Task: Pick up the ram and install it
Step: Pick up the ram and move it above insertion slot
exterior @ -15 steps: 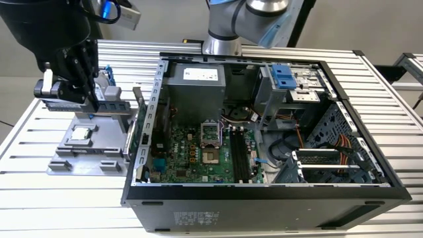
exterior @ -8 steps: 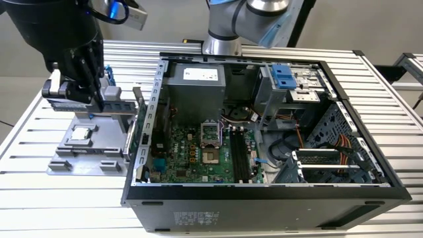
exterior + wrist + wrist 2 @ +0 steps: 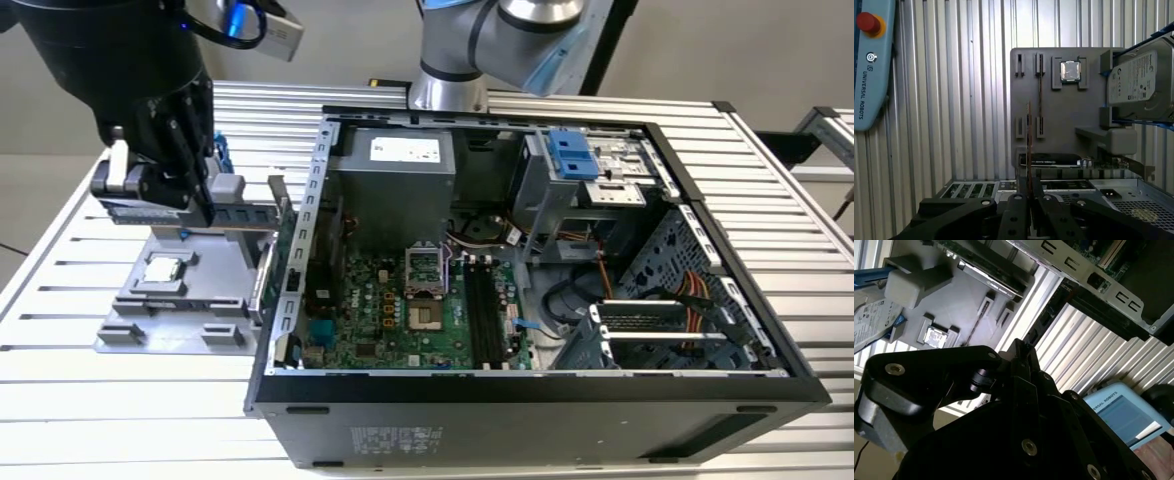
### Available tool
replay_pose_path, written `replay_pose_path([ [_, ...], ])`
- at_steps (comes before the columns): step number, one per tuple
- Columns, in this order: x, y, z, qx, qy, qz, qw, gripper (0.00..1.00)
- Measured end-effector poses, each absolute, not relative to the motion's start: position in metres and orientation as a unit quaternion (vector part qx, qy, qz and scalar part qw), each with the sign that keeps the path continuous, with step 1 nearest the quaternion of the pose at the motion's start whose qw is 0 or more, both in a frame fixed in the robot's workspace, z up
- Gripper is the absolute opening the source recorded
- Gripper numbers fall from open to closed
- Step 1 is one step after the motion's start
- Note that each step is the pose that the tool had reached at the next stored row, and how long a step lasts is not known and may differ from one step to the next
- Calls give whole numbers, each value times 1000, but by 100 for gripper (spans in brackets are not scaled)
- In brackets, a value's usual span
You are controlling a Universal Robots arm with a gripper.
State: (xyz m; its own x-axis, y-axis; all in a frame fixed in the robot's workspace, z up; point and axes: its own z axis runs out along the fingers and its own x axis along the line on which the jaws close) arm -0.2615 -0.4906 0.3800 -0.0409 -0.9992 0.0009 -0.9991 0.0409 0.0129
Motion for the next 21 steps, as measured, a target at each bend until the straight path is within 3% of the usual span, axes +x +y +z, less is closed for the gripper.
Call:
replay_pose_path([
  [21,-243,-491,380,693,-721,-4,5,0],
])
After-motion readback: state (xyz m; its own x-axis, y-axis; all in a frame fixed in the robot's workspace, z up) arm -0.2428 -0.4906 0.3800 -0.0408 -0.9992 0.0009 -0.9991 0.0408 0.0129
